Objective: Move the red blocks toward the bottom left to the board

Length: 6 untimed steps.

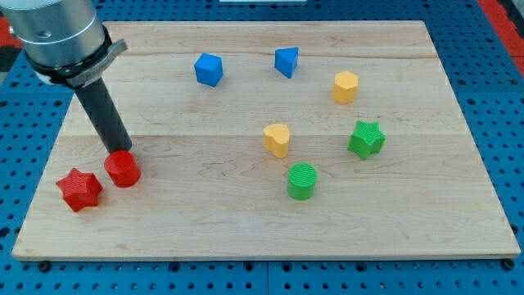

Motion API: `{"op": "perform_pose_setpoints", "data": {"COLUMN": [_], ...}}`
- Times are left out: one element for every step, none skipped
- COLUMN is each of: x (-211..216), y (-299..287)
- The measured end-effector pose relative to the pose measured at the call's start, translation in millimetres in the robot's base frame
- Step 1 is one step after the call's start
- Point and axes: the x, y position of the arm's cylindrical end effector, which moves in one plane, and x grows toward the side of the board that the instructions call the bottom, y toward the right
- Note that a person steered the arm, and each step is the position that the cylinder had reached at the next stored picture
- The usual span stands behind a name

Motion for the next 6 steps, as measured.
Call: {"op": "perform_pose_setpoints", "data": {"x": [1.3, 24.1, 51.2, 55.3, 54.9, 41.1], "y": [29.3, 3.3, -39.2, -39.9, -36.8, -36.8]}}
